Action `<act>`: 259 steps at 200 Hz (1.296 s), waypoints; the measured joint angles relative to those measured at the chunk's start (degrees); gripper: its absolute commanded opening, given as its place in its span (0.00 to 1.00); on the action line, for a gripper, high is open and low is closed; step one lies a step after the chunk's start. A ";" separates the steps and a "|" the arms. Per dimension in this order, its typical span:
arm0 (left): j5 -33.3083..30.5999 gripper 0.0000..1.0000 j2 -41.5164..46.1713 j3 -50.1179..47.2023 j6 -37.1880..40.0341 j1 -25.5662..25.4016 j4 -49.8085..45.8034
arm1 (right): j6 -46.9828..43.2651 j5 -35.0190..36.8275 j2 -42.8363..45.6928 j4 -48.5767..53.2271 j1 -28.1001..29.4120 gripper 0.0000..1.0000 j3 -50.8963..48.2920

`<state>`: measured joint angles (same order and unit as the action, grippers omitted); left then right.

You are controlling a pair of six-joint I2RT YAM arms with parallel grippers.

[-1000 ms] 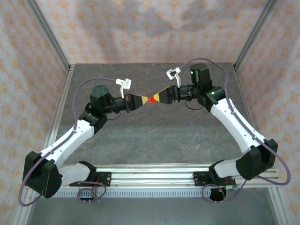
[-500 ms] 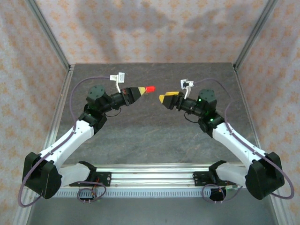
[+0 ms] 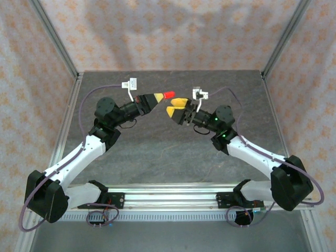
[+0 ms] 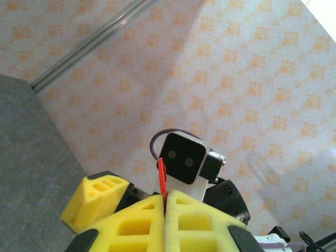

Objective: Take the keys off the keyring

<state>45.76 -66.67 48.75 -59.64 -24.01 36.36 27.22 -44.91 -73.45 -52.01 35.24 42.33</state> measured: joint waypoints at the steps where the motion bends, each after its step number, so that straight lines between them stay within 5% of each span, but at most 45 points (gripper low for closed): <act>1: -0.02 0.00 0.00 0.00 -0.02 -0.02 0.04 | -0.02 0.02 -0.04 -0.11 0.07 0.79 0.00; 160: -1.31 0.00 0.55 -0.07 -8.35 -0.39 11.91 | 1.97 1.79 -9.05 -16.52 3.63 0.77 4.79; 259: -1.92 0.00 -0.11 -0.07 -8.55 -0.39 12.59 | 6.60 -0.09 -12.26 -21.84 4.59 0.53 8.33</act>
<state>43.83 -66.78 48.69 -68.18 -24.40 48.95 33.82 -44.99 -85.71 -73.84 39.83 50.65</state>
